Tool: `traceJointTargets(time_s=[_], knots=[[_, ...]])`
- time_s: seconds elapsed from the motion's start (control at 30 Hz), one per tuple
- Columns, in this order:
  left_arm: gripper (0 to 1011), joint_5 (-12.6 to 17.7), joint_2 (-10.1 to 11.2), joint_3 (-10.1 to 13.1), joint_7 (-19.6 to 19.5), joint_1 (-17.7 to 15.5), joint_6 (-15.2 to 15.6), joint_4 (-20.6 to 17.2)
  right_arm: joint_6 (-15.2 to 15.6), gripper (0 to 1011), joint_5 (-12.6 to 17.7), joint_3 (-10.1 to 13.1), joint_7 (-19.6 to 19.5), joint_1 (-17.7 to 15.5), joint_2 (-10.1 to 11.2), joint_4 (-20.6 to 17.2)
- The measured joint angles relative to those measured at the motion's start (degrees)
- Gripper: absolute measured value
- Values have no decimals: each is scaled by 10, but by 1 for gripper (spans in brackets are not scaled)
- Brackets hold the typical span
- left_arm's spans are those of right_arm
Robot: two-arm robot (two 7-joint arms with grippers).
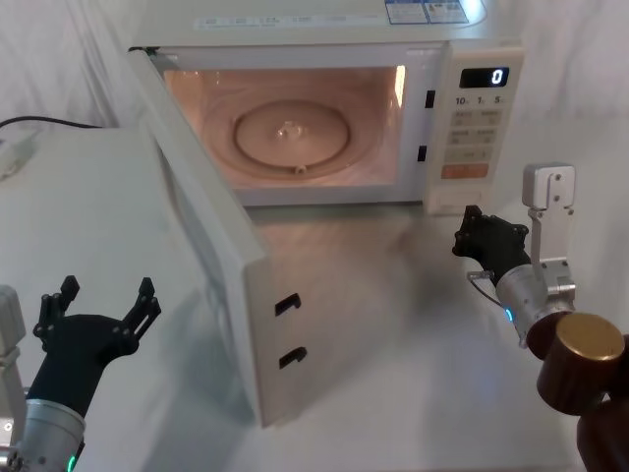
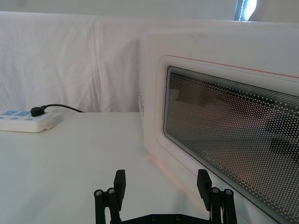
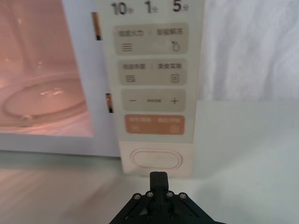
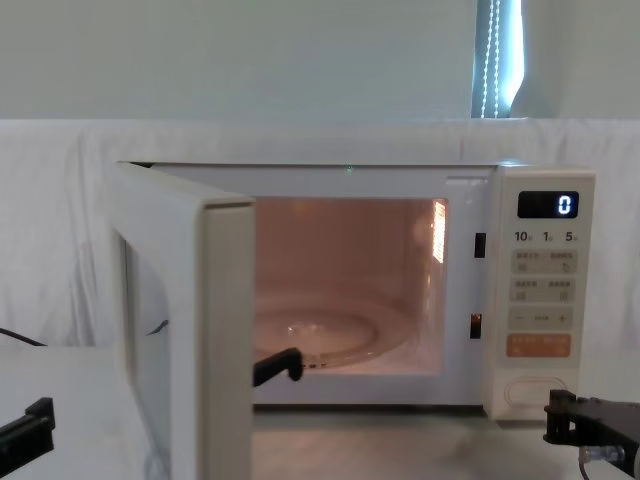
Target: Press the button to open the microwave door with one hand; close the microwave door with the other hand.
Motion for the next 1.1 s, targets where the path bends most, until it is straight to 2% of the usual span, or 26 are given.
traceJointTargets(time_s=[0.03,0.13,0.4,0.57,0.9,1.1], knots=[[1001,0,0,0,0,0,0,0,0,0,0,0,0,0,0,0],[1001,0,0,0,0,0,0,0,3,0,-3,-6,-3,-26,0,-37],[1001,0,0,0,0,0,0,0,5,0,-15,-20,-8,-74,2,-102],[1001,0,0,0,0,0,0,0,-4,0,-26,-28,-12,-100,3,-134],[1001,0,0,0,0,0,0,0,-27,0,-38,-36,-15,-130,5,-161],[1001,0,0,0,0,0,0,0,-59,0,-36,-33,-14,-146,4,-161]])
